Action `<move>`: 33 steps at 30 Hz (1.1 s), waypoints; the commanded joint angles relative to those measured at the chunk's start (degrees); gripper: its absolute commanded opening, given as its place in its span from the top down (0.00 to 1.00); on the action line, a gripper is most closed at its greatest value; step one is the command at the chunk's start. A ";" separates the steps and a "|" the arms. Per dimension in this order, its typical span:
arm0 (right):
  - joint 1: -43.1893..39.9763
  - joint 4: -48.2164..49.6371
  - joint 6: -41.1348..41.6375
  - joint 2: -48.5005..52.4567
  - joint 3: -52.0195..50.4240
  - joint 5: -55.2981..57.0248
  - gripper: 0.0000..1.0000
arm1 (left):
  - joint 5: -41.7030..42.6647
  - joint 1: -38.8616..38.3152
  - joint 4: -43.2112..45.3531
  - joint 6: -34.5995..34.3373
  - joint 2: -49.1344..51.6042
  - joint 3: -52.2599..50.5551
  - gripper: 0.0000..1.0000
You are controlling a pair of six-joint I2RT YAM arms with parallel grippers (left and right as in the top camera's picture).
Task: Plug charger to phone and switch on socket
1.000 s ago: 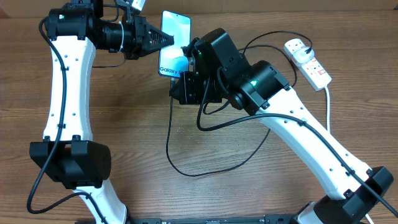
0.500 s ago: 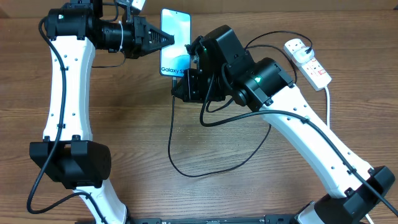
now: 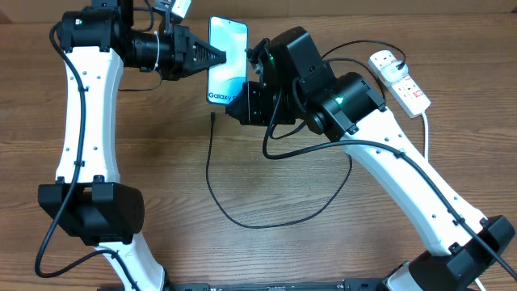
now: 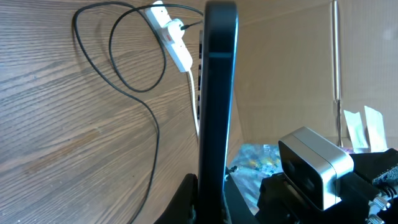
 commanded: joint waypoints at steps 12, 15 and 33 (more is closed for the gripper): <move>-0.35 -8.92 -2.05 0.87 1.46 11.41 0.62 | -41.70 -0.09 -0.07 -7.04 -0.70 0.09 0.96; -0.31 -9.33 -2.03 2.93 0.46 11.91 0.56 | -51.67 -0.35 -1.70 -9.97 -0.70 0.04 0.96; 0.76 -30.80 -6.03 34.18 34.29 14.71 0.28 | -67.69 -0.42 -6.27 -18.14 -0.70 -0.07 0.96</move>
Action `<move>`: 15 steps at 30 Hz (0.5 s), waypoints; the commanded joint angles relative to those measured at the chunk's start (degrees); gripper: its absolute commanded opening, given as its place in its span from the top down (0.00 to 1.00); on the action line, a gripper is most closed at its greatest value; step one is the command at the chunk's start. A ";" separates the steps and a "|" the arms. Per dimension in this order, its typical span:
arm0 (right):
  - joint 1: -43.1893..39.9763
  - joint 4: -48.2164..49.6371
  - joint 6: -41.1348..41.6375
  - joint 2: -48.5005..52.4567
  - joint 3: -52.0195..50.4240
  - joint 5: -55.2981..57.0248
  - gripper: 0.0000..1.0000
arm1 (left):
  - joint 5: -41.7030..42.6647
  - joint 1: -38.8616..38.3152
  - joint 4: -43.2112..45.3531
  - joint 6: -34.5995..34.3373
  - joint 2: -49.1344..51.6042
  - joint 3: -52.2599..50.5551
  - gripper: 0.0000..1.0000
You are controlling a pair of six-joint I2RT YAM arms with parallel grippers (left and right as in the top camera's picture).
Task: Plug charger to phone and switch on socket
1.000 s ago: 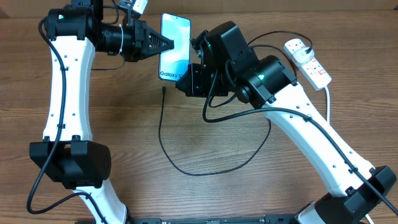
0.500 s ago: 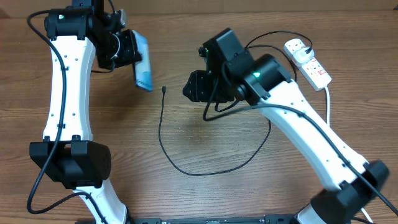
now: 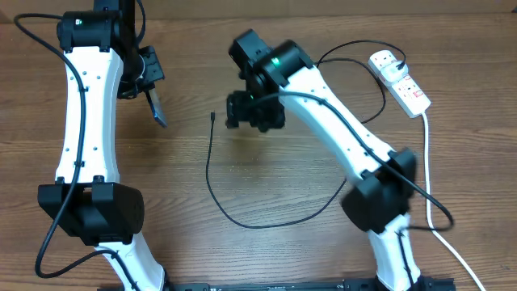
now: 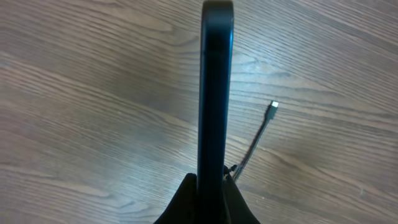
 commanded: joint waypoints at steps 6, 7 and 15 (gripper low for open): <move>1.53 10.60 -0.39 13.70 11.85 3.54 0.28 | -2.16 -0.35 -1.33 -1.60 -0.70 -0.02 0.96; 2.12 12.70 0.87 14.36 11.85 5.01 0.28 | -2.19 -0.33 -1.53 -1.60 -0.70 -0.02 0.96; 7.78 19.52 8.17 19.21 11.85 19.89 0.34 | -2.16 -0.26 -2.38 -1.60 -0.70 -0.02 0.96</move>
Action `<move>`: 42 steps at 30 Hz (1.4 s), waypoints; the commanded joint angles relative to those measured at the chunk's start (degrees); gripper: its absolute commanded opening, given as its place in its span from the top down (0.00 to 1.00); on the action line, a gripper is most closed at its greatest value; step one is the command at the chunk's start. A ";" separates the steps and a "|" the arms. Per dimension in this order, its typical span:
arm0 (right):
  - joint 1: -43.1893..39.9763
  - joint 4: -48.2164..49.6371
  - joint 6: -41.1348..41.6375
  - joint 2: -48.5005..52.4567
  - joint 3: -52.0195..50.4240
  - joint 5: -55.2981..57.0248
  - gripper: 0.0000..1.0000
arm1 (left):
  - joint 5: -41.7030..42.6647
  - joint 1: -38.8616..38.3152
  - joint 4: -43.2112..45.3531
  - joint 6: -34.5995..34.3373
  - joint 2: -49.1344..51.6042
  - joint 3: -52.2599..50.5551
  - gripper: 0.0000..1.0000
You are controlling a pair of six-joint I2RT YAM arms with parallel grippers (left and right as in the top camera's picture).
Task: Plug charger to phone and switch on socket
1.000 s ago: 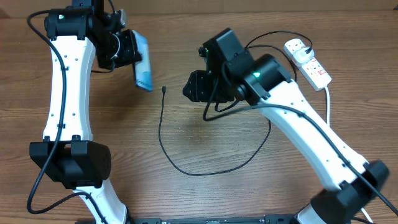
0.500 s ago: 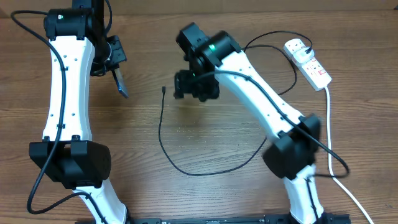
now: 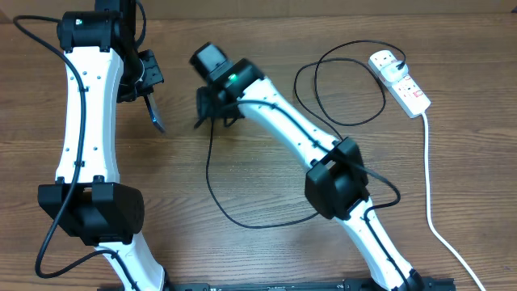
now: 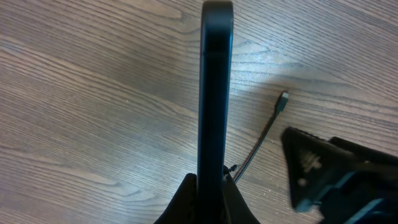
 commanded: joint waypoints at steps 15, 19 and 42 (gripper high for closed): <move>3.72 -0.81 7.87 6.38 -1.99 6.40 0.56 | -1.14 -0.28 -0.11 -1.07 -0.70 -0.02 0.96; 4.57 -1.27 8.26 6.38 -3.67 4.20 0.59 | -1.11 -0.28 -0.07 -1.07 -0.70 -0.02 0.96; 5.16 -31.63 15.19 5.49 -8.28 3.58 0.74 | -0.72 -0.28 -0.42 -0.55 -0.70 -0.02 0.96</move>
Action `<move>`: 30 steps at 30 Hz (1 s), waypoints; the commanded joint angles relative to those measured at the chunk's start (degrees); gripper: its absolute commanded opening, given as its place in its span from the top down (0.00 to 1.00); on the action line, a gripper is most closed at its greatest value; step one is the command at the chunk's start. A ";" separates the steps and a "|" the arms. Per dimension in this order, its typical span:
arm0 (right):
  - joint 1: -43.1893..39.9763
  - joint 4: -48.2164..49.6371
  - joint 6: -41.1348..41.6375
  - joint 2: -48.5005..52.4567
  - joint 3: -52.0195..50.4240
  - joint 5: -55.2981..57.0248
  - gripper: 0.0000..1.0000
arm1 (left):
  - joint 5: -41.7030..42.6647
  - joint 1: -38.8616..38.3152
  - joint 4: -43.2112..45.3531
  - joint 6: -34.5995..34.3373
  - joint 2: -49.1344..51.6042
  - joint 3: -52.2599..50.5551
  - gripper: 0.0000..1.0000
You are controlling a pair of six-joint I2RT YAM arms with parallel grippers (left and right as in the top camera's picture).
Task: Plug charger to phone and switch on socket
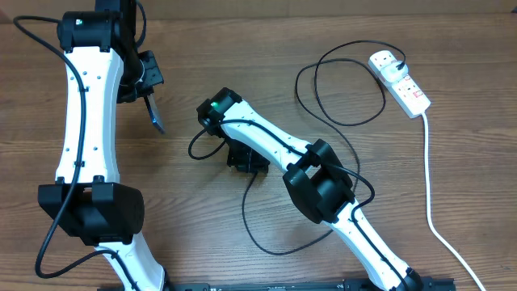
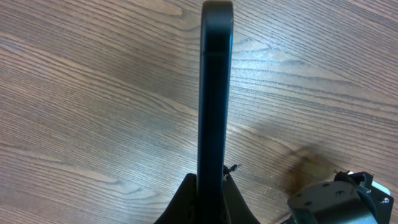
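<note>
A dark phone [image 2: 216, 87] stands edge-on above the wood, and my left gripper [image 2: 211, 186] is shut on its lower end. From overhead the phone [image 1: 154, 115] hangs at the left below the left gripper [image 1: 148, 97]. My right gripper [image 1: 246, 158] is low over the table's middle. The black charger cable [image 1: 245, 212] runs into it, and a small loop [image 1: 194, 147] lies to its left. I cannot make out the cable's plug tip. The white socket strip [image 1: 401, 79] lies at the back right.
The right arm [image 1: 266, 141] stretches across the middle of the wooden table [image 1: 81, 242]; part of it shows in the left wrist view [image 2: 336, 200]. The strip's white cord [image 1: 427, 178] runs down the right side. Black cable loops [image 1: 339, 81] lie near the strip.
My right gripper has moved from beside the cable's tip at the back down to the table's middle. The cable has shifted with it and now forms a loop. The tip has left the left wrist view.
At first both grippers were together at the phone, held up at the back. Then my left gripper held the phone alone at the left, with the right over the cable's tip. The right then sat at the tip, and now the cable lies dragged toward the middle.
</note>
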 commanded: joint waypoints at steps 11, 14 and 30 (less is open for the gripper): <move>-1.57 0.52 -2.84 -9.79 -0.70 -0.81 0.52 | -0.70 -0.28 -0.13 0.04 -0.70 -0.02 0.96; -4.31 0.52 -3.56 -9.79 -0.76 -0.79 0.37 | -0.59 -0.28 0.09 0.00 -0.70 -0.02 0.96; -10.16 19.58 -0.66 -9.68 -14.12 -5.40 0.57 | 5.27 -0.39 1.16 0.33 -0.70 -0.02 0.96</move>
